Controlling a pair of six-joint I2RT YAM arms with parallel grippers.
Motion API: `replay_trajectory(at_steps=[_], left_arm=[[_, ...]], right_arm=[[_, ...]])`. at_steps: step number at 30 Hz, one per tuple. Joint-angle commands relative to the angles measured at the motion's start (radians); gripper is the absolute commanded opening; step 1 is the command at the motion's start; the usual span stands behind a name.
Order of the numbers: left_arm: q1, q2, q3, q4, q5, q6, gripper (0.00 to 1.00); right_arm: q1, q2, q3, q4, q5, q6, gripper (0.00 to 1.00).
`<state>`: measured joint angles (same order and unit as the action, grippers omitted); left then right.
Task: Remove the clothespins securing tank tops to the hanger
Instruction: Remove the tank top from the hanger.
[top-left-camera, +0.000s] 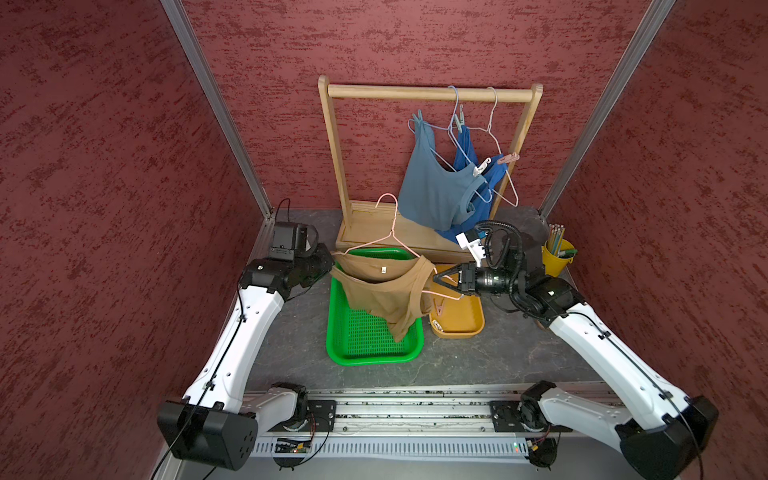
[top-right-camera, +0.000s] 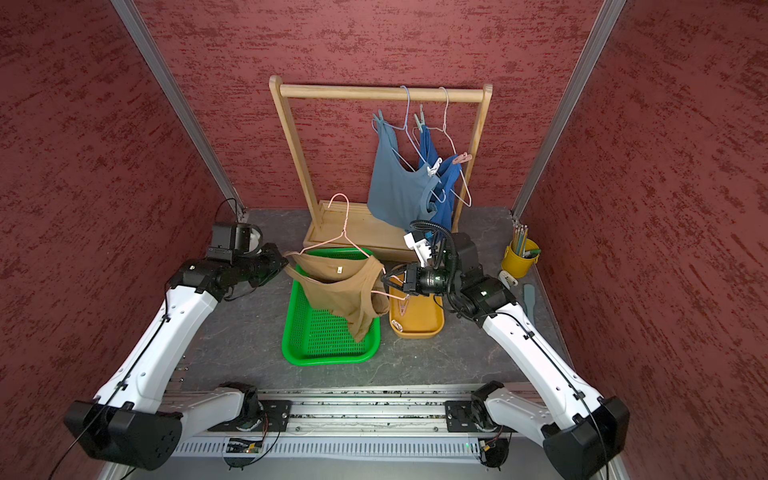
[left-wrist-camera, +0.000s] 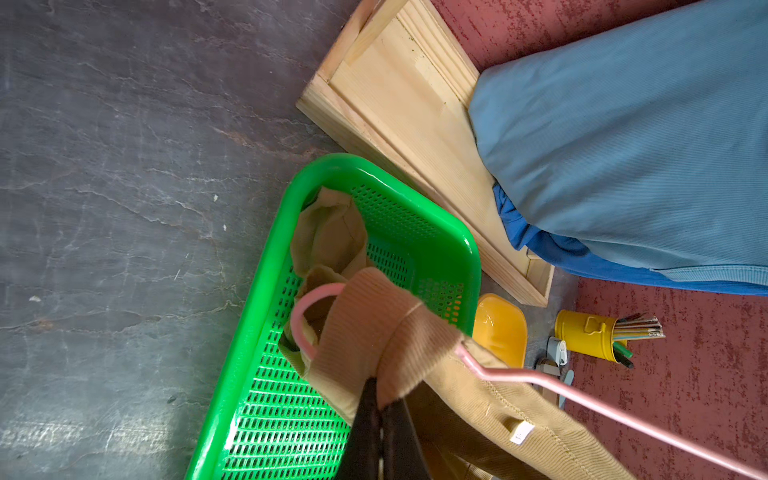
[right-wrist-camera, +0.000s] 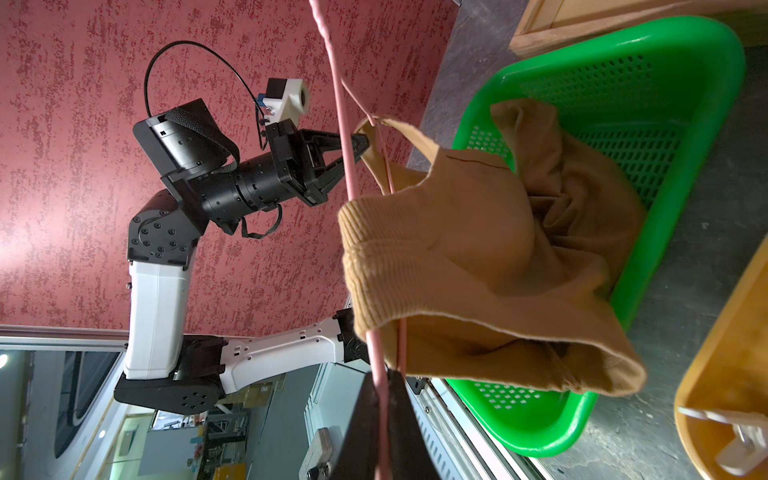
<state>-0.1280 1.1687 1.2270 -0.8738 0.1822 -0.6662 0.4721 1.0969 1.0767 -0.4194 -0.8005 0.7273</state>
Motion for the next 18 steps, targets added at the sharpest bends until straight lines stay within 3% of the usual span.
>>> replay_trajectory(at_steps=[1,5,9,18], left_arm=[[0.043,-0.024,0.019,-0.044,-0.013,0.056,0.0],[0.144,-0.02,0.015,-0.049,0.025,0.084,0.0],[0.252,0.021,-0.033,-0.011,0.149,0.087,0.0],[0.227,-0.078,-0.232,0.081,0.259,-0.067,0.0]], right_arm=[[0.002,-0.015,-0.002,0.016,-0.019,-0.022,0.0],[0.002,-0.023,-0.01,-0.003,-0.038,-0.033,0.0],[0.003,-0.033,-0.026,-0.013,-0.062,-0.045,0.0],[0.002,-0.087,-0.038,0.181,-0.064,0.088,0.0]])
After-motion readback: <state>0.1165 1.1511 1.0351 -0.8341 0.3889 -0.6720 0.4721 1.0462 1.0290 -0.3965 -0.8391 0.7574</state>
